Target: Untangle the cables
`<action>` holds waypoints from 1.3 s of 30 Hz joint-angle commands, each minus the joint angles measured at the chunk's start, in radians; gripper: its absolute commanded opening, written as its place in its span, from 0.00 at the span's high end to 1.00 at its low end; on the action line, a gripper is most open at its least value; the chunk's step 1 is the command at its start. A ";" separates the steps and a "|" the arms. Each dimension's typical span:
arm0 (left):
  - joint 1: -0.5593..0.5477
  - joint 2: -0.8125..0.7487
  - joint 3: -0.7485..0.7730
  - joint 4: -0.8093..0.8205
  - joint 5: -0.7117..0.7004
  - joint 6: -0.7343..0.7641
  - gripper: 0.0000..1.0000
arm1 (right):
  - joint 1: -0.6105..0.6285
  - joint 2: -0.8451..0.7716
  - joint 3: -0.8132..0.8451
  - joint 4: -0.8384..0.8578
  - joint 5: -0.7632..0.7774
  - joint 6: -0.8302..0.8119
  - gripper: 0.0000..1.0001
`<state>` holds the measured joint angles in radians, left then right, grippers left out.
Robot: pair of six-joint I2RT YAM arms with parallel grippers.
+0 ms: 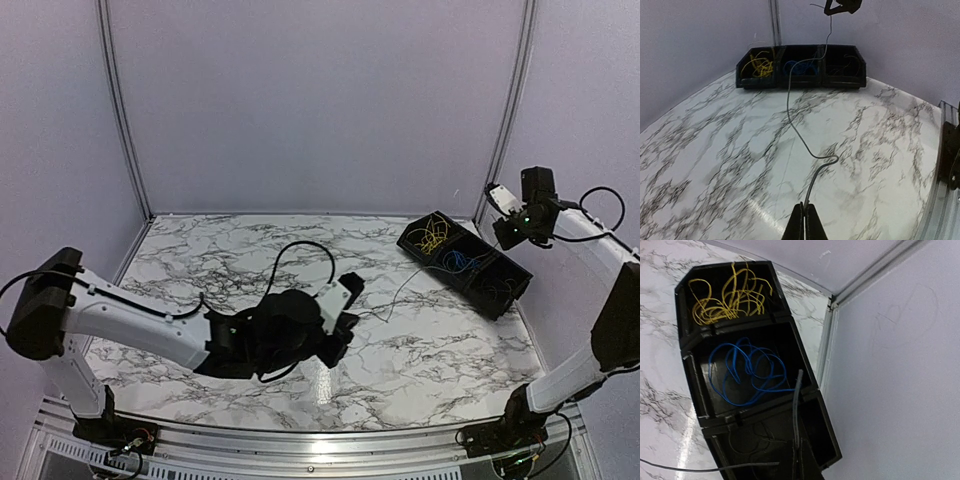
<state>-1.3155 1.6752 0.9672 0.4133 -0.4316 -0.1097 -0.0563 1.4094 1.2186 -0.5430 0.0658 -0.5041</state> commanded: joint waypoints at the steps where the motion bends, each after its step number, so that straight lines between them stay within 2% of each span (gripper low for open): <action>1: -0.001 0.196 0.284 0.042 0.203 0.017 1.00 | -0.070 -0.009 -0.036 -0.002 0.104 -0.064 1.00; 6: 0.003 0.421 0.591 0.042 0.302 -0.042 1.00 | -0.127 0.059 -0.084 0.040 0.087 -0.082 1.00; 7: 0.006 0.465 0.646 0.041 0.317 -0.061 1.00 | -0.138 0.082 -0.085 0.043 0.069 -0.079 0.95; 11: 0.014 0.609 0.819 0.041 0.356 -0.109 1.00 | -0.179 0.122 -0.053 0.011 0.030 -0.042 0.63; 13: 0.020 0.661 0.877 0.039 0.365 -0.124 1.00 | -0.186 0.069 -0.053 0.000 -0.009 -0.031 0.47; 15: 0.030 0.693 0.909 0.039 0.369 -0.146 1.00 | -0.186 -0.014 -0.057 -0.025 -0.090 -0.038 0.40; 19: 0.051 0.713 0.924 0.039 0.377 -0.194 1.00 | -0.185 -0.149 -0.111 -0.040 -0.231 -0.081 0.34; 22: 0.064 0.719 0.920 0.039 0.379 -0.222 1.00 | -0.186 -0.223 -0.166 -0.055 -0.345 -0.150 0.34; 27: 0.082 0.723 0.913 0.042 0.375 -0.261 1.00 | -0.185 -0.319 -0.216 -0.315 -0.742 -0.402 0.35; 29: 0.086 0.724 0.911 0.045 0.373 -0.267 1.00 | -0.182 -0.341 -0.219 -0.427 -0.843 -0.502 0.28; 32: 0.092 0.726 0.910 0.049 0.374 -0.277 1.00 | -0.168 -0.381 -0.251 -0.467 -0.896 -0.540 0.21; 39: 0.094 0.717 0.900 0.054 0.376 -0.277 1.00 | -0.059 -0.348 -0.292 -0.463 -0.865 -0.529 0.22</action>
<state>-1.2236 2.3886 1.8538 0.4397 -0.0658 -0.3798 -0.1753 1.0321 0.9363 -0.9634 -0.7609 -1.0042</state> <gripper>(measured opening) 0.013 0.791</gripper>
